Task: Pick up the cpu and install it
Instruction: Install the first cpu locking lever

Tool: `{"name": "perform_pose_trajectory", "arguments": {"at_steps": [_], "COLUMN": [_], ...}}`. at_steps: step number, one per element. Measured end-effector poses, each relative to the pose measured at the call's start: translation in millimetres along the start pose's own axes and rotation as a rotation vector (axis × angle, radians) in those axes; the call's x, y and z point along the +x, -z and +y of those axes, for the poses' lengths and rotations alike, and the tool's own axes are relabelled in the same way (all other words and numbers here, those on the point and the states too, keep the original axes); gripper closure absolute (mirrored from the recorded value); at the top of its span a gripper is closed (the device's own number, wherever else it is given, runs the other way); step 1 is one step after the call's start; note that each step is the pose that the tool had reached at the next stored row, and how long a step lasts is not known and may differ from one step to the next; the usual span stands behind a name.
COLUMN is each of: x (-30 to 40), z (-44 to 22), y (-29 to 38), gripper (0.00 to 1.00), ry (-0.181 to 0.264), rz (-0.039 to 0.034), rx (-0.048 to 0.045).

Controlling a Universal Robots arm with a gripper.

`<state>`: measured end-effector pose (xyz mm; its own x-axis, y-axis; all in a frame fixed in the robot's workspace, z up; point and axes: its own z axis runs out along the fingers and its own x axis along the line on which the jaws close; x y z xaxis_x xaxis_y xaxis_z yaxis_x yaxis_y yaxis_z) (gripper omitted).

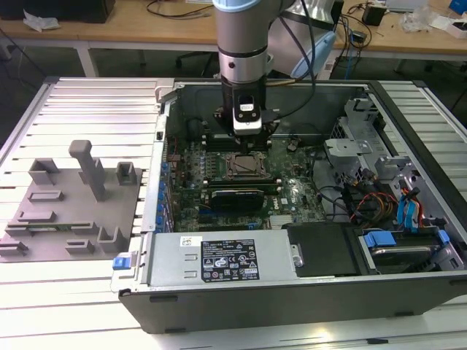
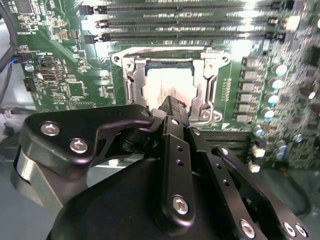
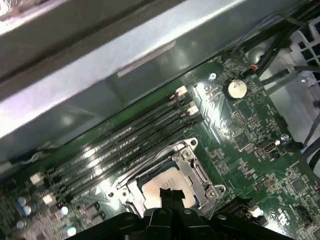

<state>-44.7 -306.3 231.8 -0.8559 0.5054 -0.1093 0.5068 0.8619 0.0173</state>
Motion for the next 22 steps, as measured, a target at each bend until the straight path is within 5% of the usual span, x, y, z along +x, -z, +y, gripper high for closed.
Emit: {"name": "perform_pose_trajectory", "arguments": {"at_steps": [2,5,12,22], "x": [0.1,0.0,-7.1,-6.8], "z": [0.0,0.1,4.3,4.4], "y": [-0.6,-1.6,-4.1,-7.7], "gripper": [0.89,0.89,0.89,0.89], "ry": [0.038,0.091,0.189,0.453], "rz": [0.0013,0.0081,0.009,0.0048], "rx": [0.0285,0.0537,0.0445,0.016]}}
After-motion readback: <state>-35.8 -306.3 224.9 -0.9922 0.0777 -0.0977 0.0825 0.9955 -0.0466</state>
